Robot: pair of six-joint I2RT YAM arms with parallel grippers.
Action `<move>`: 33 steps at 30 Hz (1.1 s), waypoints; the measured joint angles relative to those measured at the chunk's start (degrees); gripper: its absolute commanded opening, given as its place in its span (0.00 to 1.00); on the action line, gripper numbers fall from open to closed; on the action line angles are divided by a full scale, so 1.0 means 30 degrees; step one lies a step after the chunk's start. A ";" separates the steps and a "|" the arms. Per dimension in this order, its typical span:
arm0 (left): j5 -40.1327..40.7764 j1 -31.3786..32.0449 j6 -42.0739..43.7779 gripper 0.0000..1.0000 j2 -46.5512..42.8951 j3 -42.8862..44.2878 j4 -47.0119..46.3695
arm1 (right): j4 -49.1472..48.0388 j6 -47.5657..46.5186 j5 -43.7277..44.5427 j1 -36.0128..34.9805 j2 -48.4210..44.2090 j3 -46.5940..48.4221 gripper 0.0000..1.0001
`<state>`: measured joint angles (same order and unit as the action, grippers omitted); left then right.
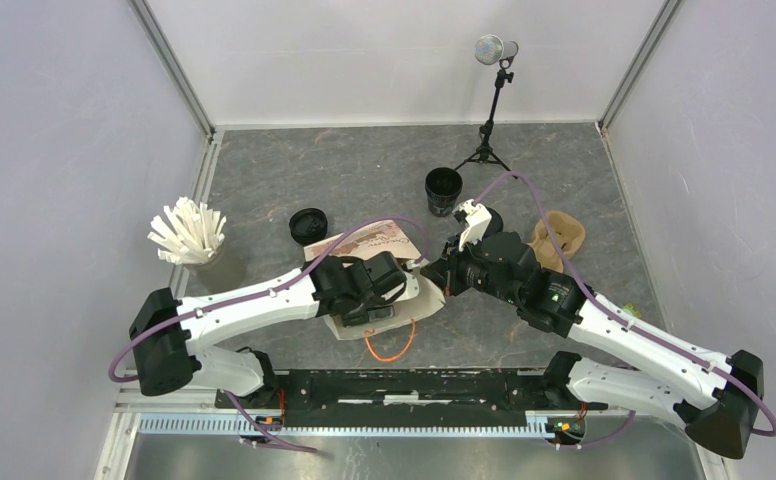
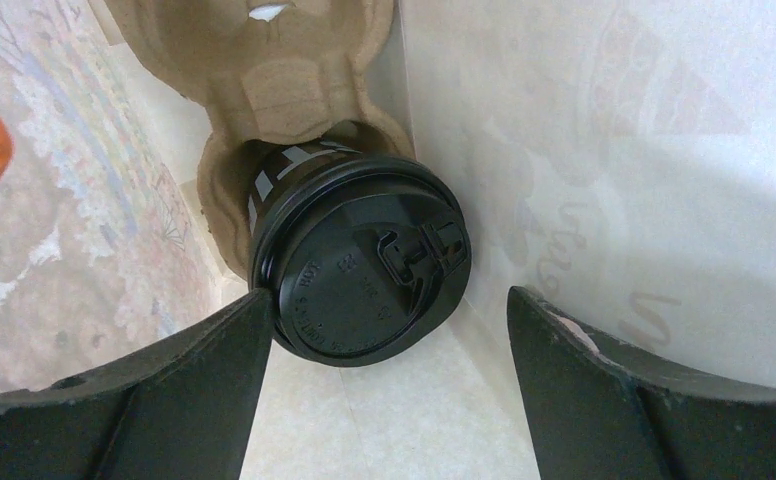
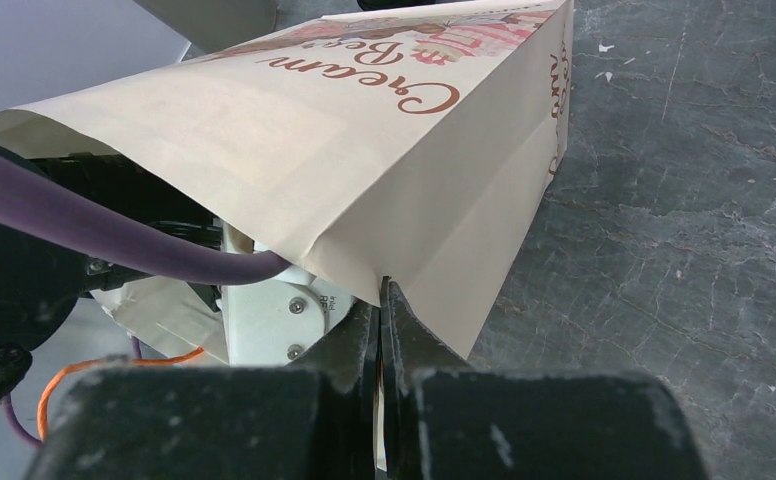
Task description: Pack the takeout coffee
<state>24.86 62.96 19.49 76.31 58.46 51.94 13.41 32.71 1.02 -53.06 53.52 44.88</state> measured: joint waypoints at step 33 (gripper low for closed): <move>-0.1005 0.0000 -0.0211 0.91 -0.0852 0.0255 0.0954 | -0.0029 0.0772 0.0219 0.0102 0.0270 0.0000 0.00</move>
<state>21.85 62.96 18.85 73.76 59.22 54.81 13.32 35.03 1.67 -52.75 54.33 44.88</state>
